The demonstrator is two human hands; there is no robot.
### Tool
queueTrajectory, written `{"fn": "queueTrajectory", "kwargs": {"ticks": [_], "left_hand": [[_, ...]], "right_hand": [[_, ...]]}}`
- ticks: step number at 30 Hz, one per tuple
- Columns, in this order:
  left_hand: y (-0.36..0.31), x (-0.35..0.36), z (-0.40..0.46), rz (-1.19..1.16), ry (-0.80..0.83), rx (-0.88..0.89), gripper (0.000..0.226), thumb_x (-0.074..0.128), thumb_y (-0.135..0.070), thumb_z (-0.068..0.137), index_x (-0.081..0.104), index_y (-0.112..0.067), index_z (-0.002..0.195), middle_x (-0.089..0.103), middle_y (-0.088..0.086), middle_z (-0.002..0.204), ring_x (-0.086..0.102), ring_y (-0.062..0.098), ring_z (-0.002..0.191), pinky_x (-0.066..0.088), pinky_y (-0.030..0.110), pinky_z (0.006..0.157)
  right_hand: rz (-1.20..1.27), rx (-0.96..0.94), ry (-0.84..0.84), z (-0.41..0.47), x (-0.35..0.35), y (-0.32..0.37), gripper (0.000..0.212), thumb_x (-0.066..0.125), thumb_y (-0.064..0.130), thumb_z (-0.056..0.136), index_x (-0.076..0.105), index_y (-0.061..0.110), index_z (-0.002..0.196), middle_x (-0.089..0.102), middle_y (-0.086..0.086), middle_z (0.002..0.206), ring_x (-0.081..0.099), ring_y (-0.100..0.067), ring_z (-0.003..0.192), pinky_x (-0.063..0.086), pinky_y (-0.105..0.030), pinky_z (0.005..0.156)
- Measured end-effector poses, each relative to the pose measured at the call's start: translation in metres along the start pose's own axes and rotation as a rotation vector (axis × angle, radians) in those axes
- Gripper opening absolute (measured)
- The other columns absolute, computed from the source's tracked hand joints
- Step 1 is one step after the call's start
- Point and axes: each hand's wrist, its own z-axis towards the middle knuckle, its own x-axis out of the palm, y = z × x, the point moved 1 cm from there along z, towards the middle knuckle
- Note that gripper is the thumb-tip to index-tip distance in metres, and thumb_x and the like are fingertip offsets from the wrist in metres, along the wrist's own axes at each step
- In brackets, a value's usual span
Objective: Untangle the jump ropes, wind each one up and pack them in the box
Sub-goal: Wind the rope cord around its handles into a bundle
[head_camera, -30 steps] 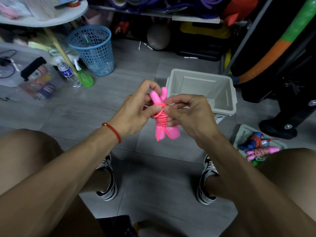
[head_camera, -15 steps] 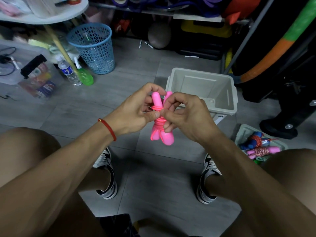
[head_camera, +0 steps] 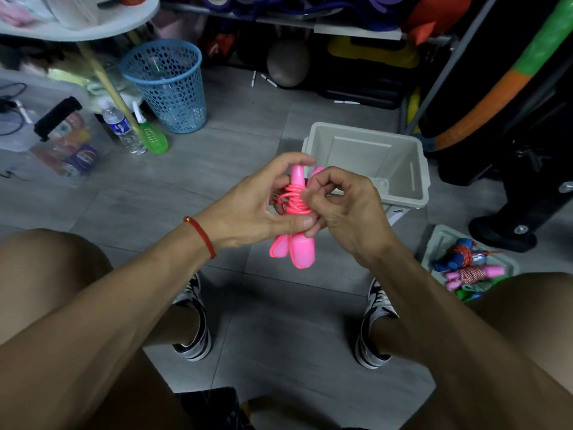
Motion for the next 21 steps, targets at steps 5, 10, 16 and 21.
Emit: {"fn": "queueTrajectory", "kwargs": {"ticks": [5, 10, 16, 21], "left_hand": [[0.0012, -0.0006, -0.0009, -0.034, -0.010, -0.007, 0.066, 0.083, -0.017, 0.079, 0.044, -0.016, 0.131, 0.071, 0.007, 0.100, 0.065, 0.038, 0.094, 0.051, 0.059, 0.091], [0.0027, 0.0031, -0.0003, -0.012, -0.037, -0.005, 0.048, 0.081, -0.013, 0.080, 0.047, -0.010, 0.115, 0.068, 0.004, 0.093, 0.062, 0.017, 0.082, 0.054, 0.048, 0.082], [0.0067, 0.0032, 0.0027, -0.178, -0.138, -0.074, 0.034, 0.079, 0.004, 0.079, 0.059, -0.010, 0.103, 0.074, 0.013, 0.096, 0.071, 0.024, 0.087, 0.058, 0.042, 0.087], [0.0065, 0.0030, 0.0003, -0.192, -0.182, -0.079, 0.027, 0.078, 0.006, 0.079, 0.064, -0.007, 0.099, 0.075, 0.015, 0.091, 0.072, 0.023, 0.084, 0.058, 0.034, 0.081]], "right_hand": [[0.031, 0.059, -0.031, -0.0018, -0.0003, 0.0047, 0.007, 0.062, -0.004, 0.094, 0.059, -0.008, 0.088, 0.054, -0.003, 0.056, 0.053, -0.014, 0.038, 0.045, -0.024, 0.041], [-0.015, 0.088, -0.069, -0.0032, 0.0009, 0.0052, 0.011, 0.066, 0.004, 0.094, 0.061, -0.003, 0.087, 0.050, -0.001, 0.058, 0.045, -0.013, 0.037, 0.034, -0.021, 0.037], [-0.006, 0.084, -0.041, -0.0043, -0.0017, 0.0043, 0.012, 0.067, 0.008, 0.094, 0.063, 0.006, 0.084, 0.051, 0.005, 0.054, 0.047, -0.013, 0.039, 0.035, -0.021, 0.039], [0.015, 0.063, 0.096, -0.0055, -0.0077, 0.0027, 0.014, 0.063, 0.008, 0.098, 0.061, -0.004, 0.091, 0.056, -0.013, 0.067, 0.057, -0.027, 0.052, 0.047, -0.029, 0.047]]}}
